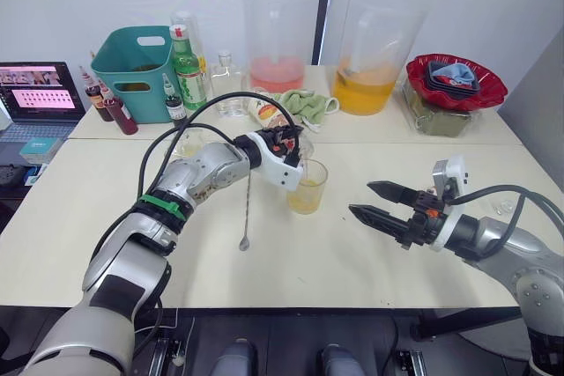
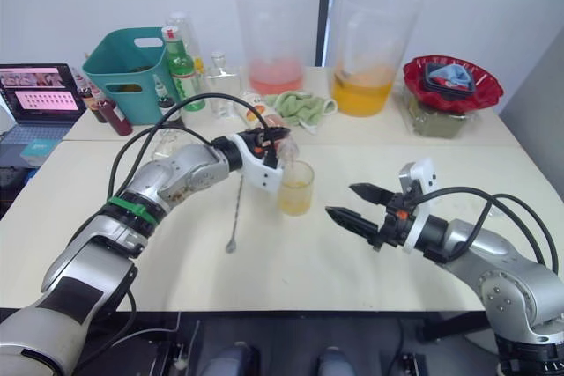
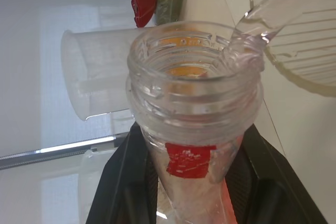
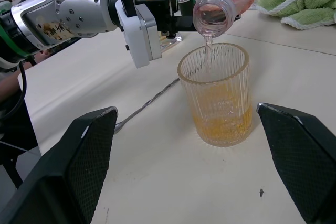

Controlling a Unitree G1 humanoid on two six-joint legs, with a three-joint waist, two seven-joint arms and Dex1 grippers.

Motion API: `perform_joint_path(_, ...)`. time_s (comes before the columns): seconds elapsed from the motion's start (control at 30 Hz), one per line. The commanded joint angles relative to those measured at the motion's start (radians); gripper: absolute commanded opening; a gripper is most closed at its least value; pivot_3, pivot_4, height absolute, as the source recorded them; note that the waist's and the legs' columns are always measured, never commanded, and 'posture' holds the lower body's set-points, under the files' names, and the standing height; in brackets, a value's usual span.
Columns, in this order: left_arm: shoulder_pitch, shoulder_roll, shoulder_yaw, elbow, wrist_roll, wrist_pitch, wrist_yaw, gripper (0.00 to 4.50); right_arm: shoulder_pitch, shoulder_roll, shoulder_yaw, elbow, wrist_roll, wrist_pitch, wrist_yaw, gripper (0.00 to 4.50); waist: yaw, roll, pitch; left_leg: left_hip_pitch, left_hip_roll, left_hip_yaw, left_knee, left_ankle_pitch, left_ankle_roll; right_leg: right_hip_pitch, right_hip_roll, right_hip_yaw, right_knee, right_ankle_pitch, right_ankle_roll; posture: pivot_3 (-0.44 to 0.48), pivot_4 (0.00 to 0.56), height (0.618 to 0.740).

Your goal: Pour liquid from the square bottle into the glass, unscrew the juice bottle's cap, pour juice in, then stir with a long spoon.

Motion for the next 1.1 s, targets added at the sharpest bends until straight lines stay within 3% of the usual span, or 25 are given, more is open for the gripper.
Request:
perform_joint_path(0.03,-0.048,0.009,0.012,-0.037,0.001,-0.004,0.035,1.26,-0.015,0.003,-0.013,-0.025,0.002,-0.026,0.001,4.49,0.0,0.0,0.0,0.0,0.0,0.0,0.0,0.0,0.0,0.0,0.0,0.0,0.0,0.0,0.0,0.0,0.15,0.74)
perform_joint_path(0.47,-0.054,0.004,0.016,-0.024,-0.007,0.005,0.03,1.26,-0.023,0.017,-0.004,-0.029,-0.001,-0.025,-0.005,4.49,0.0,0.0,0.0,0.0,0.0,0.0,0.001,0.0,0.0,0.0,0.0,0.0,0.001,0.0,0.0,0.0,0.15,0.74)
perform_joint_path(0.6,-0.039,-0.027,0.055,-0.021,-0.118,0.029,-0.061,1.26,-0.026,0.017,0.0,-0.029,0.003,-0.021,-0.006,4.49,0.0,0.0,0.0,0.0,0.0,0.0,0.001,0.0,0.0,0.0,0.0,0.0,0.001,0.0,0.0,0.0,0.15,0.74)
perform_joint_path(0.9,-0.035,-0.029,0.09,-0.044,-0.225,0.09,-0.166,1.26,-0.05,0.011,0.005,-0.011,-0.002,-0.017,0.005,4.49,-0.005,0.0,0.0,0.0,0.0,-0.001,0.002,0.0,0.0,0.0,0.0,0.0,0.002,0.0,0.0,0.0,0.15,0.74)
perform_joint_path(1.1,-0.012,-0.073,0.191,-0.116,-0.415,0.219,-0.285,1.26,-0.076,0.002,0.012,0.013,-0.003,-0.012,0.026,4.49,-0.003,0.0,0.0,-0.001,0.0,-0.001,0.003,0.0,0.0,0.0,0.0,0.0,0.004,0.0,0.0,0.0,0.15,0.74)
